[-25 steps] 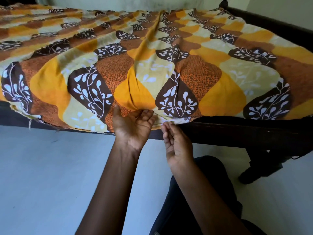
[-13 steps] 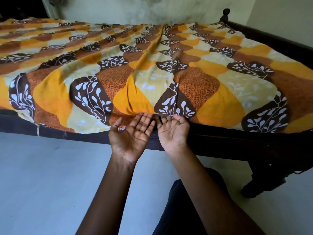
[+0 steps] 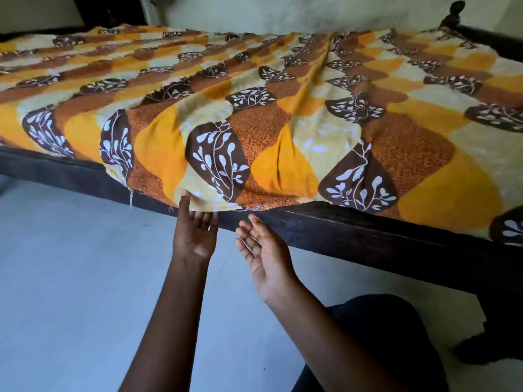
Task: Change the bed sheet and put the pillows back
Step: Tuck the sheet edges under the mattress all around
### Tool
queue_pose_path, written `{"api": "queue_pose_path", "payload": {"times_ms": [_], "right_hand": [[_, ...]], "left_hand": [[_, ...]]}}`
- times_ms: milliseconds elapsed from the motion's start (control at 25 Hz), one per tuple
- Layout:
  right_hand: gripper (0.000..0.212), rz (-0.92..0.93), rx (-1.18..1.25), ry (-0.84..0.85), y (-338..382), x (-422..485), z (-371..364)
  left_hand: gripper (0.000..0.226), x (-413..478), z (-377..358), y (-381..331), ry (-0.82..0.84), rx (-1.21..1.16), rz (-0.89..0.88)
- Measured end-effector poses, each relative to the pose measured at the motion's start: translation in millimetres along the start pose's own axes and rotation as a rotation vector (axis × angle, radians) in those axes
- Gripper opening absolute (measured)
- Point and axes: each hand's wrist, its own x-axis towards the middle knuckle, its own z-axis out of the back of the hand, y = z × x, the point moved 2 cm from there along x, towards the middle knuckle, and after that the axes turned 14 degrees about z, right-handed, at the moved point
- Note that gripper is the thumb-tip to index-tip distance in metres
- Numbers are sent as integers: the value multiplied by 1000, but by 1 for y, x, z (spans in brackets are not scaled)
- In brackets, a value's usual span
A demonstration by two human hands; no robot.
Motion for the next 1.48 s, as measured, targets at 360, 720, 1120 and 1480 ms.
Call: {"api": "queue_pose_path", "payload": {"times_ms": [360,720,1120,1480], "right_hand": [[22,811,-1107,806,69,0,10],[52,1346,-1875,744,129,44,-44],[32,1390,-1905,729,121,58,-27],[48,1461,-1841,706,124,58,-22]], "left_hand": [[18,-51,20,31,-296,569,-528],[49,-55,-52,23,-364,1239,-1190],[56,-26,-94,9,-358,1409,-1009],[52,-41,-84,-12,-65,1566,-936]]}}
